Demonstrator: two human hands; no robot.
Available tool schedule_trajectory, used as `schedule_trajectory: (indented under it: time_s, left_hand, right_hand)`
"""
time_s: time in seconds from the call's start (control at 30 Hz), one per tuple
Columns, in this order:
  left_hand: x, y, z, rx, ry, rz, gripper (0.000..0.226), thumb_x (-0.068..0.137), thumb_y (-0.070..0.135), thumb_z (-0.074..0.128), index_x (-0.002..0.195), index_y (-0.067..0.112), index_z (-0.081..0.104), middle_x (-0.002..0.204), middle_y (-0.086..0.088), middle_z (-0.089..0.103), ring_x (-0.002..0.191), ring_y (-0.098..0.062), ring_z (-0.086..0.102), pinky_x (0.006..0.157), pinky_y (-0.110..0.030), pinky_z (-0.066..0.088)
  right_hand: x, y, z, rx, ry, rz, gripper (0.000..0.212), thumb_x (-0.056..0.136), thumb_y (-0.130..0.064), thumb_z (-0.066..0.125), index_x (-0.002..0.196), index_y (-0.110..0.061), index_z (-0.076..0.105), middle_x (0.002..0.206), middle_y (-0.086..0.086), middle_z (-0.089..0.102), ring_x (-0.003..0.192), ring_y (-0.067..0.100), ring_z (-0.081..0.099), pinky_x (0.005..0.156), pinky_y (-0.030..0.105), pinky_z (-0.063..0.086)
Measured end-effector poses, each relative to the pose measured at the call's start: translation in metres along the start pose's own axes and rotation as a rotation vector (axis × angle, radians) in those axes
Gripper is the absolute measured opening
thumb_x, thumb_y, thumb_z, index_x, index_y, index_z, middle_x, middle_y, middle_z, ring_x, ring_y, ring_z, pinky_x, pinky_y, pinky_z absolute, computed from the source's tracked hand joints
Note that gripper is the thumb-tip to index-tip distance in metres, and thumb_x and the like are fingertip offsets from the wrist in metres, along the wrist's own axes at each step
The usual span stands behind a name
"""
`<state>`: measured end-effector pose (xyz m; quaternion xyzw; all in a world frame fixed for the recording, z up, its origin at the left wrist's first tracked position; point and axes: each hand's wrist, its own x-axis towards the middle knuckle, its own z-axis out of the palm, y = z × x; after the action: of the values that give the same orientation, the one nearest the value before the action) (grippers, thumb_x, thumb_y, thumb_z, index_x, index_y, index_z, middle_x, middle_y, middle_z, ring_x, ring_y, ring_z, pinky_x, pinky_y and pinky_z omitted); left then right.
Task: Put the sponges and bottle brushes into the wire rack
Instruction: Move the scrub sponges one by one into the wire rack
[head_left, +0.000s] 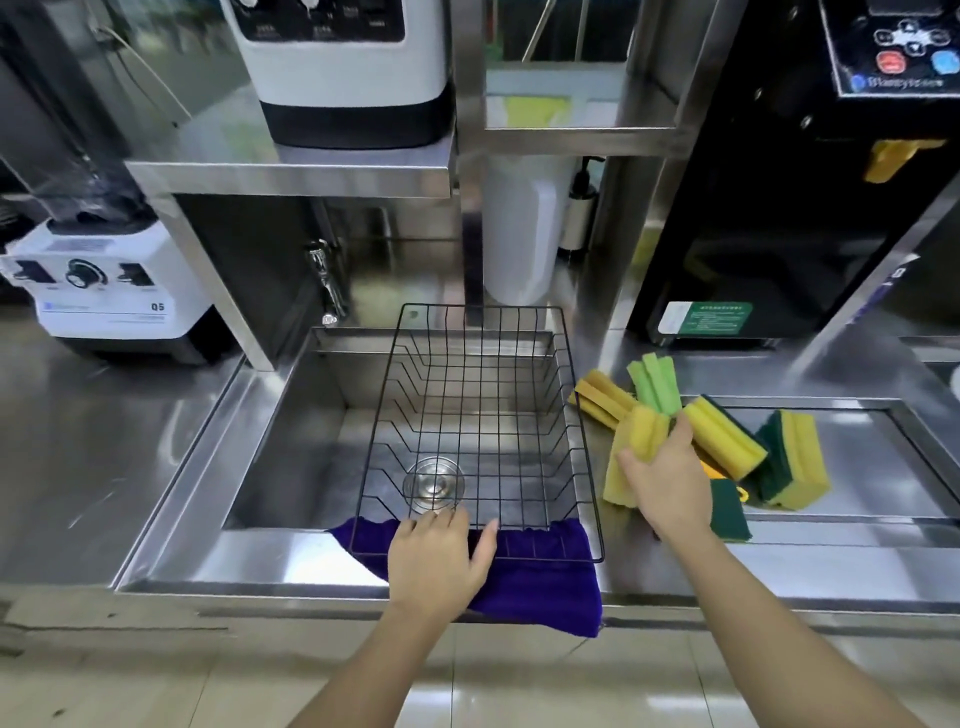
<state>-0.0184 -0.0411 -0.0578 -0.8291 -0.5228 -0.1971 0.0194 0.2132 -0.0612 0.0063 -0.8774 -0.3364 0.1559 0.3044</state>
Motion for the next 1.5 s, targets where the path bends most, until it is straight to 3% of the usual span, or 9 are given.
schedule_trajectory:
  time_s: [0.2,0.33,0.53,0.7,0.8,0.9,1.0,1.17,1.5]
  left_hand:
    - [0.0,-0.001,0.006,0.02,0.003,0.009,0.047,0.087,0.042,0.041,0.06,0.011,0.063,0.053,-0.003,0.059,0.05,-0.024,0.055,0.052,-0.033,0.043]
    - [-0.001,-0.002,0.004,0.006,-0.021,0.023,0.047,0.088,0.043,0.041,0.061,0.011,0.063,0.055,-0.003,0.06,0.052,-0.024,0.056,0.053,-0.032,0.043]
    - [0.0,-0.006,0.004,0.001,-0.015,0.05,0.046,0.088,0.043,0.042,0.062,0.011,0.062,0.057,-0.003,0.059,0.054,-0.024,0.054,0.053,-0.031,0.041]
    - [0.001,-0.01,0.0,-0.012,-0.022,0.05,0.043,0.087,0.042,0.043,0.063,0.011,0.062,0.06,-0.003,0.061,0.056,-0.023,0.056,0.054,-0.03,0.041]
    - [0.001,-0.011,-0.001,-0.017,-0.015,0.05,0.042,0.087,0.042,0.045,0.062,0.012,0.061,0.059,-0.004,0.06,0.055,-0.024,0.054,0.054,-0.03,0.041]
    - [0.002,-0.011,0.001,-0.022,-0.035,0.051,0.042,0.087,0.042,0.044,0.063,0.011,0.061,0.06,-0.004,0.06,0.057,-0.024,0.054,0.055,-0.031,0.042]
    - [0.002,-0.011,0.003,-0.02,-0.035,0.048,0.043,0.087,0.042,0.044,0.064,0.011,0.061,0.06,-0.005,0.06,0.057,-0.025,0.055,0.056,-0.032,0.042]
    - [-0.001,-0.012,0.002,-0.02,-0.026,0.055,0.043,0.087,0.042,0.045,0.064,0.01,0.062,0.06,-0.006,0.061,0.057,-0.025,0.055,0.055,-0.032,0.042]
    - [0.007,0.006,0.009,-0.059,-0.001,0.134,0.038,0.089,0.039,0.045,0.074,0.01,0.065,0.066,-0.004,0.058,0.063,-0.022,0.053,0.056,-0.032,0.041]
  right_hand:
    - [-0.011,-0.037,-0.014,0.24,0.051,-0.27,0.068,0.081,-0.02,0.067,0.139,-0.009,0.034,0.135,0.011,0.051,0.122,0.027,0.049,0.101,0.04,0.04]
    - [-0.019,-0.059,0.006,0.082,0.004,-0.591,0.05,0.077,-0.016,0.072,0.12,0.0,0.053,0.115,0.016,0.06,0.11,0.032,0.054,0.097,0.041,0.039]
    - [-0.025,-0.063,0.051,-0.233,-0.214,-0.799,0.038,0.078,-0.022,0.069,0.111,-0.005,0.058,0.108,0.01,0.061,0.102,0.03,0.057,0.09,0.038,0.039]
    - [-0.031,-0.049,0.079,-0.466,-0.47,-0.827,0.036,0.084,-0.028,0.062,0.117,-0.018,0.054,0.127,0.003,0.049,0.122,0.024,0.043,0.1,0.036,0.029]
    - [-0.027,-0.045,0.085,-0.442,-0.69,-0.66,0.026,0.078,-0.033,0.067,0.102,-0.028,0.062,0.147,0.004,0.03,0.138,0.026,0.022,0.11,0.044,0.017]
    - [-0.014,-0.046,0.082,-0.375,-0.871,-0.543,0.031,0.073,-0.021,0.073,0.101,-0.028,0.061,0.136,0.01,0.037,0.128,0.032,0.036,0.105,0.041,0.033]
    - [-0.009,-0.052,0.082,-0.34,-0.821,-0.579,0.044,0.071,-0.015,0.073,0.108,-0.023,0.051,0.113,0.004,0.044,0.106,0.026,0.049,0.084,0.03,0.043]
    - [-0.015,-0.068,0.094,-0.074,-0.651,-0.451,0.075,0.068,-0.022,0.078,0.13,-0.013,0.036,0.116,0.002,0.048,0.106,0.018,0.051,0.088,0.032,0.048]
    - [-0.011,-0.054,0.092,-0.08,-0.87,-0.421,0.048,0.074,-0.008,0.073,0.117,-0.02,0.055,0.12,0.01,0.051,0.113,0.025,0.05,0.093,0.033,0.043]
